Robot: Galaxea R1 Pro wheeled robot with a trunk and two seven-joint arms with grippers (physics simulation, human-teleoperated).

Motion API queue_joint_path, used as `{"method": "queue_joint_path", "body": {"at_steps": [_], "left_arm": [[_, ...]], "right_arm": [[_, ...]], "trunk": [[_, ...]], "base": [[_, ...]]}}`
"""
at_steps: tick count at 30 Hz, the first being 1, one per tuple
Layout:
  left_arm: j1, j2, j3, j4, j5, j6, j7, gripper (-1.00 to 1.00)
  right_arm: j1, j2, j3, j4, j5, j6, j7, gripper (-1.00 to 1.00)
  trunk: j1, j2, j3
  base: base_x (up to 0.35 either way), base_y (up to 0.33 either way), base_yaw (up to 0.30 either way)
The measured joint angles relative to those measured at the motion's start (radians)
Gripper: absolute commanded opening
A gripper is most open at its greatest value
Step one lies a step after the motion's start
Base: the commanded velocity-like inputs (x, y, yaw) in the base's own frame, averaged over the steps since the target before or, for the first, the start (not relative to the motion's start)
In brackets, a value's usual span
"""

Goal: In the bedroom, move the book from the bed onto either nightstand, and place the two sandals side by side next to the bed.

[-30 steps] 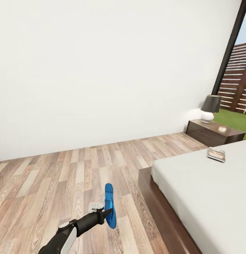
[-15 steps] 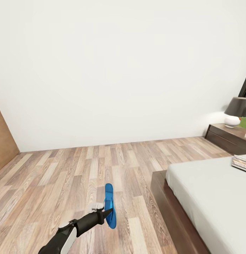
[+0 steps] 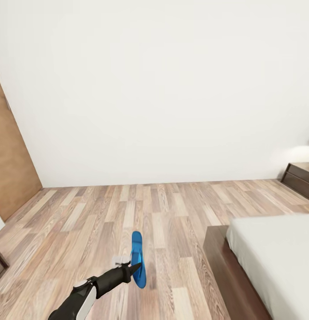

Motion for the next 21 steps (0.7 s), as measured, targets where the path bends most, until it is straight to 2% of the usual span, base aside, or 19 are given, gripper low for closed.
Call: {"method": "queue_joint_path", "body": {"at_steps": [14, 21], "left_arm": [[0.0, 0.0, 0.0, 0.0, 0.0, 0.0, 0.0, -1.0], [0.0, 0.0, 0.0, -0.001, 0.001, -0.001, -0.001, -1.0]], "right_arm": [[0.0, 0.0, 0.0, 0.0, 0.0, 0.0, 0.001, 1.0], [0.0, 0.0, 0.0, 0.0, 0.0, 0.0, 0.0, 1.0]], "trunk": [[0.0, 0.0, 0.0], [0.001, 0.0, 0.0]], "base": [[0.319, 0.0, 0.017], [0.064, 0.0, 0.233]]}}
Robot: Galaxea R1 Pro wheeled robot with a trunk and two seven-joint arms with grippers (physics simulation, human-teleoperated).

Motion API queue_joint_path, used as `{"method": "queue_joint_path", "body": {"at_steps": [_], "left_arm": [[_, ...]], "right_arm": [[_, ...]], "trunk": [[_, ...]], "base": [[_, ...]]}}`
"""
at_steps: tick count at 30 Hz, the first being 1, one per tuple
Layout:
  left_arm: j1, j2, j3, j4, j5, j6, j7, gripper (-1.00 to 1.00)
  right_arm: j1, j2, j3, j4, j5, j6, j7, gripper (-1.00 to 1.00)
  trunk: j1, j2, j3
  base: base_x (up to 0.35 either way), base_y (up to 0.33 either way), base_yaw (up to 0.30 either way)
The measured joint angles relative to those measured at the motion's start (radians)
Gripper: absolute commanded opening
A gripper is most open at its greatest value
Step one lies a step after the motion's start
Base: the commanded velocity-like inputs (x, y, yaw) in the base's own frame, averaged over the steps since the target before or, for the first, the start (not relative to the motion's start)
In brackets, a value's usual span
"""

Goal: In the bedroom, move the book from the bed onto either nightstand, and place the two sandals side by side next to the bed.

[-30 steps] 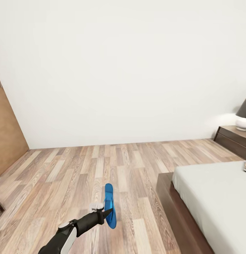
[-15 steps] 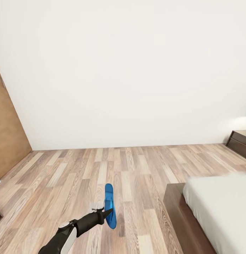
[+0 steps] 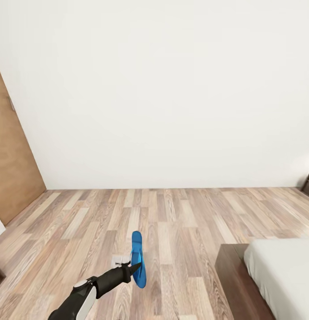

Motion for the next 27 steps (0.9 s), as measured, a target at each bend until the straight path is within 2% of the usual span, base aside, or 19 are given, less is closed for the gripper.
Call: {"method": "queue_joint_path", "body": {"at_steps": [5, 8, 27], "left_arm": [[0.0, 0.0, 0.0, 0.0, 0.0, 0.0, 0.0, -1.0], [0.0, 0.0, 0.0, 0.0, -0.001, 0.001, 0.001, -1.0], [0.0, 0.0, 0.0, 0.001, -0.001, 0.001, 0.001, -1.0]], "right_arm": [[0.0, 0.0, 0.0, 0.0, 0.0, 0.0, 0.0, 1.0], [0.0, 0.0, 0.0, 0.0, 0.0, 0.0, 0.0, 1.0], [0.0, 0.001, 0.0, 0.001, 0.001, 0.0, -0.002, 1.0]], "trunk": [[0.0, 0.0, 0.0], [0.0, 0.0, 0.0], [-0.001, 0.0, 0.0]], "base": [[0.023, 0.0, 0.285], [0.222, 0.0, 0.198], [0.316, 0.0, 0.011]]}}
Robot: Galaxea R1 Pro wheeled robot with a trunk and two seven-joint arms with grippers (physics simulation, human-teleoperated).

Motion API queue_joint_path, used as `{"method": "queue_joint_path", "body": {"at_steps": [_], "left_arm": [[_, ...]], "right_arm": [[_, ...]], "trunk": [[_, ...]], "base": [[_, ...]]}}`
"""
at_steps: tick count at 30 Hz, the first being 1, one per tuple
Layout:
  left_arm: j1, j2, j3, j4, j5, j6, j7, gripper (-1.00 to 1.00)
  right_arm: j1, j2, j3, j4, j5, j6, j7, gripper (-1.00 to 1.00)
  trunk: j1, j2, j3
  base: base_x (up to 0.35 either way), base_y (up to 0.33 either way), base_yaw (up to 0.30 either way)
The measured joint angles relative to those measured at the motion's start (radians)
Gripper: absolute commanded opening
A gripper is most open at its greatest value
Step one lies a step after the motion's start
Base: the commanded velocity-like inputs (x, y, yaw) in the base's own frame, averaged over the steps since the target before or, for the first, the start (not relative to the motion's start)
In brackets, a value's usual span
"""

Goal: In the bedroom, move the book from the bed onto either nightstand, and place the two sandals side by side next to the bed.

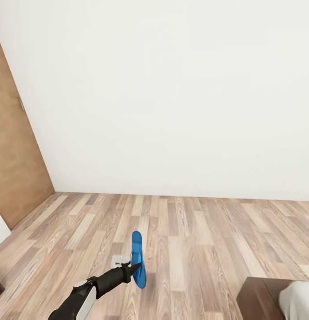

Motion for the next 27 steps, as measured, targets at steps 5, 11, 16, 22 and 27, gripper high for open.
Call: {"method": "queue_joint_path", "body": {"at_steps": [5, 11, 16, 22, 27], "left_arm": [[0.0, 0.0, 0.0, 0.0, 0.0, 0.0, 0.0, -1.0], [0.0, 0.0, 0.0, 0.0, 0.0, 0.0, 0.001, -1.0], [0.0, 0.0, 0.0, 0.001, 0.0, 0.0, 0.002, -1.0], [0.0, 0.0, 0.0, 0.002, 0.0, 0.0, 0.002, -1.0], [0.0, 0.001, -0.002, 0.005, 0.0, -0.002, -0.002, -1.0]], "right_arm": [[0.0, 0.0, 0.0, 0.0, 0.0, 0.0, 0.0, 1.0], [0.0, 0.0, 0.0, -0.001, -0.001, 0.0, 0.001, 1.0], [0.0, -0.001, 0.0, -0.001, -0.001, 0.0, 0.001, 1.0], [0.0, -0.001, 0.0, -0.001, -0.001, 0.0, 0.002, 1.0], [0.0, -0.002, -0.001, -0.001, -0.002, 0.0, 0.002, 1.0]], "trunk": [[0.0, 0.0, 0.0], [0.0, 0.0, 0.0], [0.0, 0.0, 0.0], [0.0, 0.0, 0.0], [0.0, 0.0, 0.0]], "base": [[0.321, 0.0, 0.0], [0.321, 0.0, 0.0], [0.322, 0.0, 0.0], [0.322, 0.0, 0.0], [0.323, 0.0, 0.0]]}}
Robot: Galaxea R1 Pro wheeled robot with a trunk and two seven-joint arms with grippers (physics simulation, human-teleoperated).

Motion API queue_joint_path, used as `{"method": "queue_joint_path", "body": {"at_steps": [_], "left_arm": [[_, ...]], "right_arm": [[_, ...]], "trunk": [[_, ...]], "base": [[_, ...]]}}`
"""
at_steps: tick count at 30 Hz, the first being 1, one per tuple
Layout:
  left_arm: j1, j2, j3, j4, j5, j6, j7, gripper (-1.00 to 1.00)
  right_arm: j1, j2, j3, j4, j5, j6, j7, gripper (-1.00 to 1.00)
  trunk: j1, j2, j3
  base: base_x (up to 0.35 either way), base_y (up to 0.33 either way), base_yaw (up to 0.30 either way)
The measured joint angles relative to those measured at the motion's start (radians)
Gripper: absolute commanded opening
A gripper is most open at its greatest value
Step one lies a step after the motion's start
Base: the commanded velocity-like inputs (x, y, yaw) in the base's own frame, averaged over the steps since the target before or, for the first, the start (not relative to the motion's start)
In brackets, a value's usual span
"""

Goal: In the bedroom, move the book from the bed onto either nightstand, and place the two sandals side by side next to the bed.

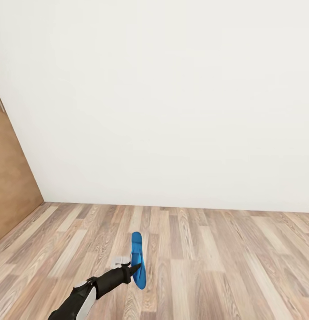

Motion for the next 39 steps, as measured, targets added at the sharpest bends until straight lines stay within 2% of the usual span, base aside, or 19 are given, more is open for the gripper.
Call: {"method": "queue_joint_path", "body": {"at_steps": [2, 5, 13, 20, 32, 39], "left_arm": [[0.001, 0.014, -0.002, 0.008, -0.001, -0.002, -0.003, -1.0], [0.001, 0.046, -0.004, 0.092, -0.006, -0.023, -0.009, -1.0], [0.001, 0.057, -0.007, 0.242, -0.009, -0.146, -0.011, -1.0], [0.002, 0.055, -0.006, 0.257, -0.01, -0.157, -0.005, -1.0], [0.003, 0.055, -0.006, 0.258, -0.009, -0.154, -0.005, -1.0], [0.003, 0.055, -0.006, 0.258, -0.009, -0.154, -0.004, -1.0]], "right_arm": [[0.0, 0.0, 0.0, -0.001, -0.001, 0.0, 0.0, 1.0], [0.0, 0.0, 0.0, -0.001, -0.001, 0.0, 0.0, 1.0], [0.0, 0.0, 0.0, -0.001, -0.001, 0.0, 0.0, 1.0], [0.0, 0.0, 0.0, 0.0, 0.0, 0.0, -0.001, 1.0], [0.0, 0.001, 0.0, 0.002, 0.002, 0.0, -0.003, 1.0], [0.0, 0.002, 0.001, 0.001, 0.004, 0.0, -0.004, 1.0]], "trunk": [[0.0, 0.0, 0.0], [0.0, 0.0, 0.0], [0.0, 0.0, 0.0], [0.001, 0.0, 0.0], [0.0, 0.0, 0.0], [0.001, 0.0, 0.0]], "base": [[0.323, 0.0, 0.0], [0.323, 0.0, 0.0], [0.302, 0.0, 0.0], [0.055, 0.0, 0.0], [0.245, 0.0, 0.001], [0.031, 0.0, 0.202]]}}
